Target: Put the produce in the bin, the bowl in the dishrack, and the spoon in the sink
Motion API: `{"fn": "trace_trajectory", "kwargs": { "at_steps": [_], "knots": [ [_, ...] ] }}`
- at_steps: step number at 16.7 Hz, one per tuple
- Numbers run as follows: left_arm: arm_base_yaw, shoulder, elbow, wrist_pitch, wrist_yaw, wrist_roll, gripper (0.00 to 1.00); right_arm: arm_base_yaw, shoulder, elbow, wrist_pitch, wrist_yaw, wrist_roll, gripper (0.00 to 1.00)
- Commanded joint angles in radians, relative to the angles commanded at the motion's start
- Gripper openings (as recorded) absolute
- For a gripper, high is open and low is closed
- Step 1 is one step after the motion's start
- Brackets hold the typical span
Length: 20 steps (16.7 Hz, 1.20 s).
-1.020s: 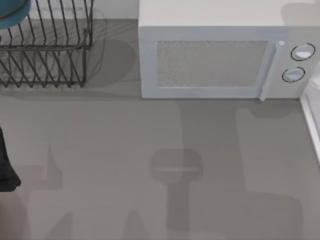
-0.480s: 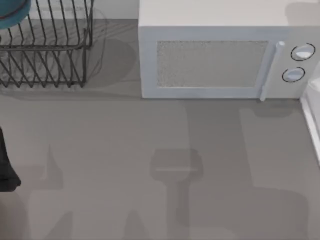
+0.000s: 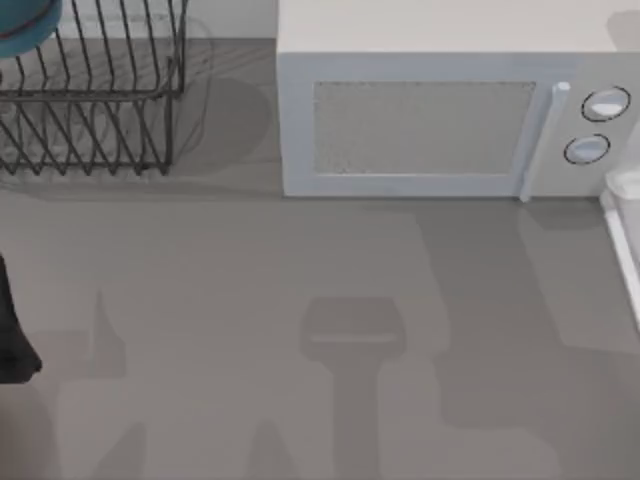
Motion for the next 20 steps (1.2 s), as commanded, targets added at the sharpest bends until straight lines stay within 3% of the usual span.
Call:
{"fn": "trace_trajectory", "kwargs": {
  "at_steps": [6,19,20],
  "knots": [
    [0.0,0.0,0.0,0.0,0.0,0.0,1.0,0.001,0.033,0.049,-0.016,0.0,0.003,0.0],
    [0.0,0.0,0.0,0.0,0.0,0.0,1.0,0.001,0.033,0.049,-0.016,0.0,0.003,0.98],
    [0.0,0.0,0.0,0.0,0.0,0.0,1.0,0.001,0.033,0.049,-0.016,0.0,0.003,1.0]
  ]
}}
